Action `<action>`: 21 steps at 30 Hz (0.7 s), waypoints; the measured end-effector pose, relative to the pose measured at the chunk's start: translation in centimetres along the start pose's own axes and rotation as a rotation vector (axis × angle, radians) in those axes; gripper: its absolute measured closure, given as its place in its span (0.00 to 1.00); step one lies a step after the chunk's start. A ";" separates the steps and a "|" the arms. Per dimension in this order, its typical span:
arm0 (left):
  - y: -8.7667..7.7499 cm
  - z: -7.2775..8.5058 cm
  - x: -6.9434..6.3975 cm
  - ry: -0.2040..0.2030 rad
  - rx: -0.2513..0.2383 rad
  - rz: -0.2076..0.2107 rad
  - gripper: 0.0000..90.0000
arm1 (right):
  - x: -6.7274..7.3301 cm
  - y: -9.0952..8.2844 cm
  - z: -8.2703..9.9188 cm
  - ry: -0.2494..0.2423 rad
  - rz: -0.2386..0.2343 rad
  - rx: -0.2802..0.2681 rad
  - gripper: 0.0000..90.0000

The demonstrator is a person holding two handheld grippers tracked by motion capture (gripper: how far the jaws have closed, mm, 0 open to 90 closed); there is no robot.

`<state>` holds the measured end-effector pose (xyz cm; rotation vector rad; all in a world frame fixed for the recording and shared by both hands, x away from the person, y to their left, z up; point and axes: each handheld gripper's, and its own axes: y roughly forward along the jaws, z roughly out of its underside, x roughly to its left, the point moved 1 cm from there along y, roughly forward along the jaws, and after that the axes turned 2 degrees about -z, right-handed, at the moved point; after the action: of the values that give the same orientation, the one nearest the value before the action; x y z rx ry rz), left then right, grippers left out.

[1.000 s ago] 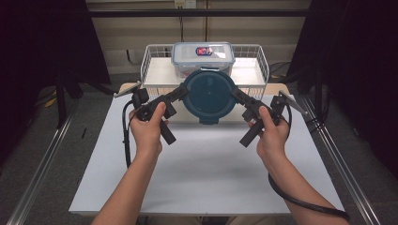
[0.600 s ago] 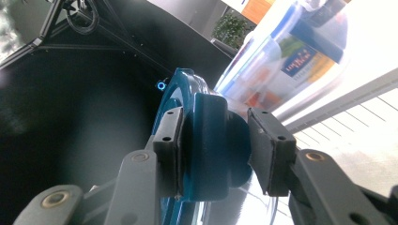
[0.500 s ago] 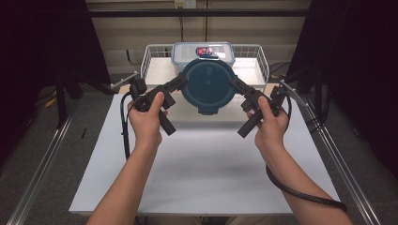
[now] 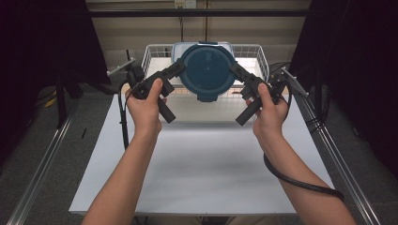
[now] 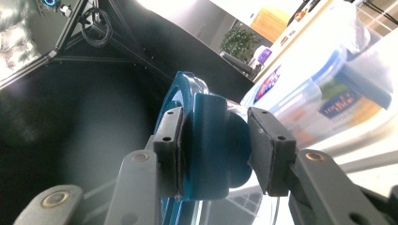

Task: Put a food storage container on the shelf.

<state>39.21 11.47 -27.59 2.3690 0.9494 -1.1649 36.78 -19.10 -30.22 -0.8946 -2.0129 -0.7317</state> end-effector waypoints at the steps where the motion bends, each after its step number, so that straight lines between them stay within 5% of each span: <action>1: 0.1 -0.2 0.0 0.000 0.003 0.002 0.65 | 0.1 0.1 -0.1 0.000 0.003 -0.004 0.66; 21: 2.8 -3.4 -0.1 -0.011 -0.027 0.010 0.65 | 0.6 3.2 -2.4 -0.003 0.004 -0.039 0.66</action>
<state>43.07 11.32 -25.42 2.3411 0.9432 -1.1536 40.10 -18.79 -27.87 -0.9222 -2.0055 -0.7697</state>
